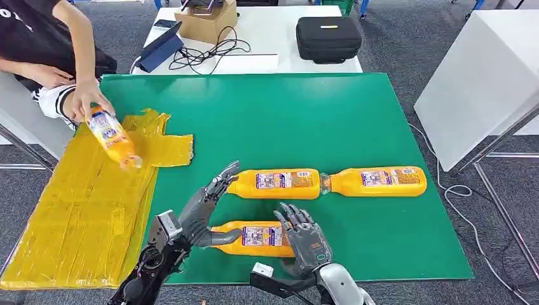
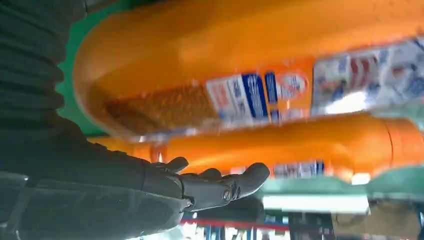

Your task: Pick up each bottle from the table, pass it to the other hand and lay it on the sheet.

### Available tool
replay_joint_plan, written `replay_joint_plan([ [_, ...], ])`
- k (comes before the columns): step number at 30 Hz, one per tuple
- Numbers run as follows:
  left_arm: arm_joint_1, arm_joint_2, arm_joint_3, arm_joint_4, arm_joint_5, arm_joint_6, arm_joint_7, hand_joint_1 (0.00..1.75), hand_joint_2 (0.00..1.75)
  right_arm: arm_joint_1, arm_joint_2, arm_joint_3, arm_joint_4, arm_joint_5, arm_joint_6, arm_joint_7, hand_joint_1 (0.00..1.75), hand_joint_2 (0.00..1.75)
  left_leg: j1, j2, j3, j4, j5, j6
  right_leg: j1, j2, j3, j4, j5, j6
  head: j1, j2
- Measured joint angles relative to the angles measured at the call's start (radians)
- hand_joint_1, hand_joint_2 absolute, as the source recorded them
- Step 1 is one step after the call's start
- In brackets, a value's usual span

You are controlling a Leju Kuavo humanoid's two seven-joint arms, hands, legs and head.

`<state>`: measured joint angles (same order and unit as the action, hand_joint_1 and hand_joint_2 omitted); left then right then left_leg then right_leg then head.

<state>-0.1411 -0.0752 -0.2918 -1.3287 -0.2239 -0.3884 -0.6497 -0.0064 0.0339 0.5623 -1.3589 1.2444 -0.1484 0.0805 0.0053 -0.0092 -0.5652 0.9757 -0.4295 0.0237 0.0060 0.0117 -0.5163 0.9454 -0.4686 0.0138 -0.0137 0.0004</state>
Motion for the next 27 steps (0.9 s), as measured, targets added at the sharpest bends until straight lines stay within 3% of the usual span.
replay_joint_plan([
  [9, 0.004, -0.011, 0.001, 0.0, 0.003, -0.016, 0.004, 0.0, 1.75, -0.057, 0.014, -0.008, 0.089, -0.052, 0.043, -0.003, 0.0, 1.75, 0.0, 0.001, 0.002, 0.0, 0.0, 0.0, 0.0, 0.0, 0.002, 0.0, 0.0, 0.0, 0.0, 0.0],
  [10, 0.004, -0.013, 0.001, 0.0, 0.003, -0.019, 0.005, 0.0, 1.75, -0.064, 0.015, -0.009, 0.1, -0.053, 0.044, -0.003, 0.61, 1.75, 0.0, 0.001, 0.003, 0.0, 0.0, 0.0, 0.0, 0.0, 0.002, 0.0, 0.0, 0.0, 0.0, 0.0],
  [11, 0.004, -0.014, 0.001, 0.0, 0.003, -0.02, 0.005, 0.0, 1.75, -0.07, 0.017, -0.009, 0.108, -0.053, 0.047, -0.003, 0.93, 1.75, 0.0, 0.001, 0.004, 0.0, 0.0, 0.0, 0.0, 0.0, 0.003, 0.0, 0.0, 0.0, 0.0, 0.0],
  [13, 0.003, -0.016, 0.001, 0.0, 0.003, -0.02, 0.006, 0.0, 1.75, -0.084, 0.019, -0.01, 0.127, -0.054, 0.05, -0.003, 0.93, 1.75, 0.0, 0.001, 0.005, 0.0, 0.0, 0.0, 0.0, 0.001, 0.004, 0.0, 0.0, 0.0, 0.0, 0.0],
  [14, 0.002, -0.017, 0.001, 0.001, 0.003, -0.02, 0.006, 0.0, 1.75, -0.09, 0.02, -0.011, 0.137, -0.054, 0.052, -0.003, 1.43, 1.75, 0.0, 0.001, 0.007, 0.0, 0.0, 0.0, 0.0, 0.001, 0.005, 0.0, 0.0, 0.0, 0.0, 0.0],
  [15, 0.002, -0.018, 0.001, 0.001, 0.004, -0.02, 0.007, 0.0, 1.75, -0.094, 0.022, -0.011, 0.144, -0.055, 0.052, -0.003, 1.71, 1.75, 0.0, 0.001, 0.007, 0.0, 0.0, 0.0, 0.0, 0.001, 0.006, 0.0, 0.0, 0.0, 0.0, 0.0],
  [27, 0.001, -0.022, 0.001, 0.008, 0.005, -0.021, 0.01, 0.0, 1.75, -0.116, 0.031, -0.012, 0.177, -0.072, 0.054, -0.003, 1.73, 1.75, 0.0, 0.001, 0.011, 0.0, 0.0, 0.0, 0.0, 0.001, 0.009, 0.0, 0.0, 0.0, 0.0, 0.0],
])
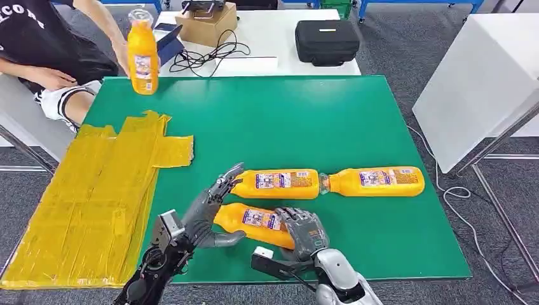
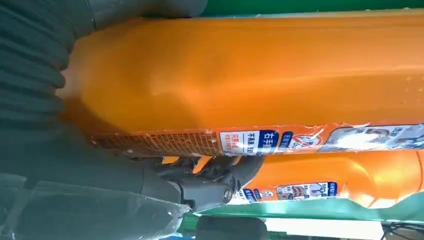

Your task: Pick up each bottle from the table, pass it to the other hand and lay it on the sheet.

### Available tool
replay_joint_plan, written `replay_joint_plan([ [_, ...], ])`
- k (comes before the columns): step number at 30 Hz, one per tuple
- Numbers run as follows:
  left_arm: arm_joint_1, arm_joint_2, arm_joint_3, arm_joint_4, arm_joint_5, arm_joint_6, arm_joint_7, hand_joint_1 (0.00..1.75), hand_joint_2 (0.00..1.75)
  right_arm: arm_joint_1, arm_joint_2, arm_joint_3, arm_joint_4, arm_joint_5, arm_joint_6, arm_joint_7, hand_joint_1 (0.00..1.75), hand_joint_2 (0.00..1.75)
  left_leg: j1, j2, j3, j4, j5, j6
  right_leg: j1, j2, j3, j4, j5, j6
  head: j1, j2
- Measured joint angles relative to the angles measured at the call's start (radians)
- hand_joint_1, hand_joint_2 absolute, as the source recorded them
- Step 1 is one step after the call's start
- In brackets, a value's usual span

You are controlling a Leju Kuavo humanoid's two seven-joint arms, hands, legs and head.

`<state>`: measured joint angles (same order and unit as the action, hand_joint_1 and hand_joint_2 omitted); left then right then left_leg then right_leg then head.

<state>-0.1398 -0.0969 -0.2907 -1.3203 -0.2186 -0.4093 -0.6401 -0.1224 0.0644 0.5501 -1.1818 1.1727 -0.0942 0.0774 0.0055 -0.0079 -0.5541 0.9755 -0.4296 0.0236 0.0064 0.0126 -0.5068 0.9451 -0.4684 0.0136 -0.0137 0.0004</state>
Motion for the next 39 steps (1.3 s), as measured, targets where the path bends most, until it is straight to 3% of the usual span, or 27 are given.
replay_joint_plan([
  [21, -0.001, -0.005, 0.0, 0.001, 0.008, -0.002, 0.006, 0.0, 1.75, -0.007, 0.002, -0.001, 0.01, -0.028, -0.006, -0.009, 1.75, 1.75, 0.0, 0.0, 0.0, 0.0, 0.0, 0.0, 0.0, 0.0, 0.0, 0.0, 0.0, 0.0, 0.0, 0.0],
  [24, 0.001, -0.005, 0.0, 0.001, 0.008, -0.001, 0.007, 0.0, 1.75, -0.002, 0.002, -0.002, 0.01, -0.058, -0.043, -0.034, 1.75, 1.75, 0.0, 0.0, 0.0, 0.0, 0.0, 0.0, 0.0, 0.0, 0.0, 0.0, 0.0, 0.0, 0.0, 0.0],
  [32, 0.042, -0.006, 0.022, -0.01, 0.105, -0.052, -0.008, 0.0, 1.75, 0.075, 0.005, -0.048, -0.055, -0.243, -0.287, -0.197, 1.75, 1.75, 0.0, 0.0, -0.005, 0.0, 0.0, 0.0, 0.0, 0.0, -0.004, 0.0, 0.0, 0.0, 0.0, 0.0],
  [39, 0.099, -0.012, 0.063, -0.061, 0.21, -0.084, -0.031, 0.0, 1.75, 0.134, 0.005, -0.075, -0.109, -0.353, -0.389, -0.292, 1.75, 1.75, 0.0, 0.0, -0.009, 0.0, 0.0, 0.0, 0.0, 0.0, -0.008, 0.0, 0.0, 0.0, 0.0, 0.0],
])
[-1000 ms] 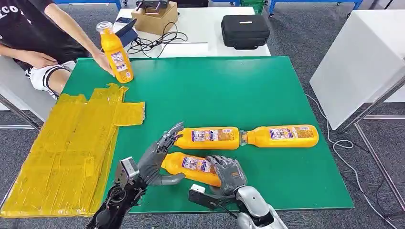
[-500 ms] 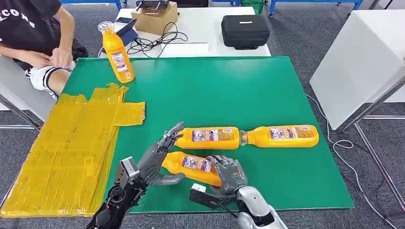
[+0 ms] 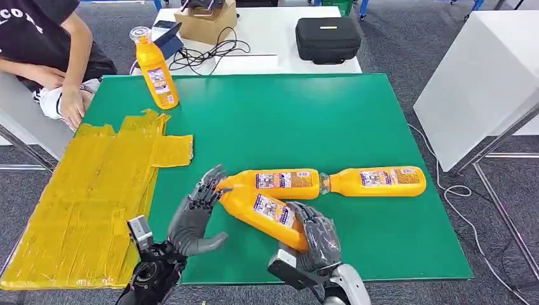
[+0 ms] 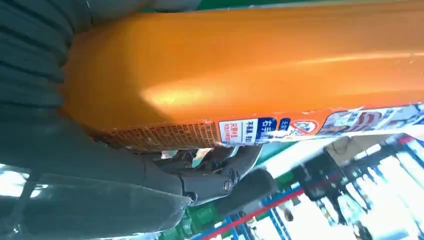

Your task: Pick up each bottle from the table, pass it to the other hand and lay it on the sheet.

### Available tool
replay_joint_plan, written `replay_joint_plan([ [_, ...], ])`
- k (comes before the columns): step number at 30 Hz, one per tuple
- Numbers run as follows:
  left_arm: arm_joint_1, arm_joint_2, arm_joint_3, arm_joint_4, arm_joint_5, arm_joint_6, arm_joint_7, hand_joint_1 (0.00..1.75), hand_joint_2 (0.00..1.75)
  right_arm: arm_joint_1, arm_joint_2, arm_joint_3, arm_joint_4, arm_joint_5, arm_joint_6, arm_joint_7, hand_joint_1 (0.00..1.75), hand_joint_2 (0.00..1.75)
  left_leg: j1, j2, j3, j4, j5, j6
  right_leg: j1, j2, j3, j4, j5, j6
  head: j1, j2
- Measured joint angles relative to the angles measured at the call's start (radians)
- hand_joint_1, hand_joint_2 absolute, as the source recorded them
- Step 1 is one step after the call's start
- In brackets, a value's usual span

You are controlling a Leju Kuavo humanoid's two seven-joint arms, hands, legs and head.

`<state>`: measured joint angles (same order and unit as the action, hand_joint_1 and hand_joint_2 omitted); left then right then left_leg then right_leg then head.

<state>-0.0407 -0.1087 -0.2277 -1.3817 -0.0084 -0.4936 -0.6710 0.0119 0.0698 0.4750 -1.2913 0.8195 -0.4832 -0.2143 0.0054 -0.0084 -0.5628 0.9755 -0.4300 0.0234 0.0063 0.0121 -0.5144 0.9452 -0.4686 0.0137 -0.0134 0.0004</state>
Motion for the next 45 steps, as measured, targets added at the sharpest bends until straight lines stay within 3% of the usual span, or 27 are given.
replay_joint_plan([
  [7, 0.042, -0.006, 0.034, -0.041, 0.037, -0.001, -0.009, 0.0, 1.75, 0.013, 0.004, -0.011, -0.022, -0.084, -0.085, -0.036, 1.75, 1.75, 0.0, 0.0, 0.0, 0.0, 0.0, 0.0, 0.0, 0.0, 0.0, 0.0, 0.0, 0.0, -0.001, 0.0],
  [23, 0.124, -0.005, 0.061, -0.132, 0.059, 0.031, -0.016, 0.0, 1.75, 0.016, 0.017, -0.027, -0.038, -0.306, -0.1, -0.123, 1.75, 1.75, 0.0, 0.0, -0.002, 0.0, 0.0, 0.0, 0.0, 0.0, -0.001, 0.0, 0.0, 0.0, 0.0, 0.0],
  [37, 0.073, -0.02, 0.026, -0.038, 0.165, 0.14, 0.327, 0.0, 1.75, 0.003, 0.038, 0.061, -0.035, -0.24, -0.174, -0.266, 1.75, 1.75, 0.0, 0.0, -0.002, 0.0, 0.0, 0.0, 0.0, 0.0, -0.002, 0.0, 0.0, 0.0, 0.0, 0.0],
  [45, 0.061, -0.027, 0.026, -0.003, 0.311, 0.2, 0.385, 0.0, 1.75, -0.042, 0.042, 0.151, 0.006, -0.226, -0.169, -0.27, 1.75, 1.75, 0.0, 0.0, -0.002, 0.0, 0.0, 0.0, 0.0, 0.0, -0.002, 0.0, 0.0, 0.0, 0.0, 0.0],
])
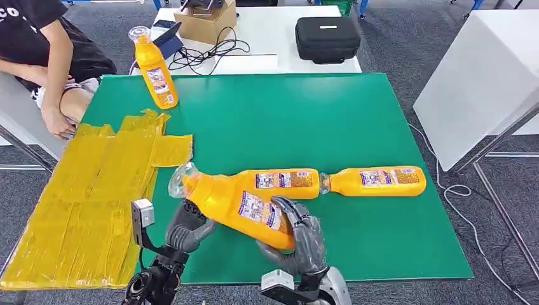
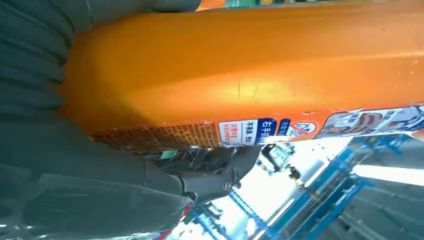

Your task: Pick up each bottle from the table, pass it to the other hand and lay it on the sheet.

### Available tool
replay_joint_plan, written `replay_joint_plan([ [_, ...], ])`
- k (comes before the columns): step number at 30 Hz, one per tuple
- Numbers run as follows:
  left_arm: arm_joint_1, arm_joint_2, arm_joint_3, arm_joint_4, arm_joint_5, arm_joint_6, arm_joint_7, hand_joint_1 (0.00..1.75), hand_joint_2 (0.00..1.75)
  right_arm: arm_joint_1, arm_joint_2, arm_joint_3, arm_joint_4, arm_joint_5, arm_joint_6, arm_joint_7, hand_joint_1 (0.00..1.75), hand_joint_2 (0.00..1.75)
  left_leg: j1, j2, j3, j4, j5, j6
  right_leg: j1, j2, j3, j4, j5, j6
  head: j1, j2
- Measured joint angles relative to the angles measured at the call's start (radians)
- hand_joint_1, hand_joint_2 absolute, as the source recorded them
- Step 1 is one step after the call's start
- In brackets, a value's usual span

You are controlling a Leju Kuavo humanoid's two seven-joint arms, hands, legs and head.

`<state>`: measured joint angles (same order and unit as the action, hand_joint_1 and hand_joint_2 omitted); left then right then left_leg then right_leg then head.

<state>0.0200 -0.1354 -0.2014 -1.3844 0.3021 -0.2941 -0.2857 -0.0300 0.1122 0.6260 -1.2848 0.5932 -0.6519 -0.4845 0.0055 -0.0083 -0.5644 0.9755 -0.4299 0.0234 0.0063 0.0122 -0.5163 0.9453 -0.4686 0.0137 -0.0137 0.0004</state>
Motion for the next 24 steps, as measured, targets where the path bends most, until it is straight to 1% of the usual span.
replay_joint_plan([
  [13, -0.007, 0.0, -0.002, 0.021, 0.019, 0.002, 0.007, 0.0, 1.75, -0.029, 0.004, 0.046, 0.056, -0.004, -0.001, 0.0, 1.75, 1.75, 0.0, 0.0, 0.0, 0.0, 0.0, 0.0, 0.0, 0.0, 0.0, 0.0, 0.0, 0.0, 0.0, 0.0],
  [18, -0.007, 0.0, -0.002, 0.026, 0.032, 0.002, 0.006, 0.0, 1.75, -0.029, 0.002, 0.054, 0.071, -0.022, -0.023, 0.0, 1.75, 1.75, 0.0, 0.0, 0.0, 0.0, 0.0, 0.0, 0.0, 0.0, 0.0, 0.0, 0.0, 0.0, 0.0, 0.0],
  [21, -0.007, 0.0, -0.002, 0.03, 0.045, 0.002, -0.005, 0.0, 1.75, -0.025, -0.002, 0.041, 0.069, -0.017, -0.035, 0.0, 1.75, 1.75, 0.0, 0.0, 0.0, 0.0, 0.0, 0.0, 0.0, 0.0, 0.0, 0.0, 0.0, 0.0, 0.0, 0.0],
  [24, -0.007, 0.0, -0.001, 0.03, 0.051, 0.001, -0.01, 0.0, 1.75, -0.01, 0.0, -0.016, 0.042, -0.002, -0.036, 0.0, 1.75, 1.75, 0.0, -0.001, 0.0, 0.0, 0.0, 0.0, 0.0, 0.0, 0.0, 0.0, 0.0, 0.0, 0.0, 0.0],
])
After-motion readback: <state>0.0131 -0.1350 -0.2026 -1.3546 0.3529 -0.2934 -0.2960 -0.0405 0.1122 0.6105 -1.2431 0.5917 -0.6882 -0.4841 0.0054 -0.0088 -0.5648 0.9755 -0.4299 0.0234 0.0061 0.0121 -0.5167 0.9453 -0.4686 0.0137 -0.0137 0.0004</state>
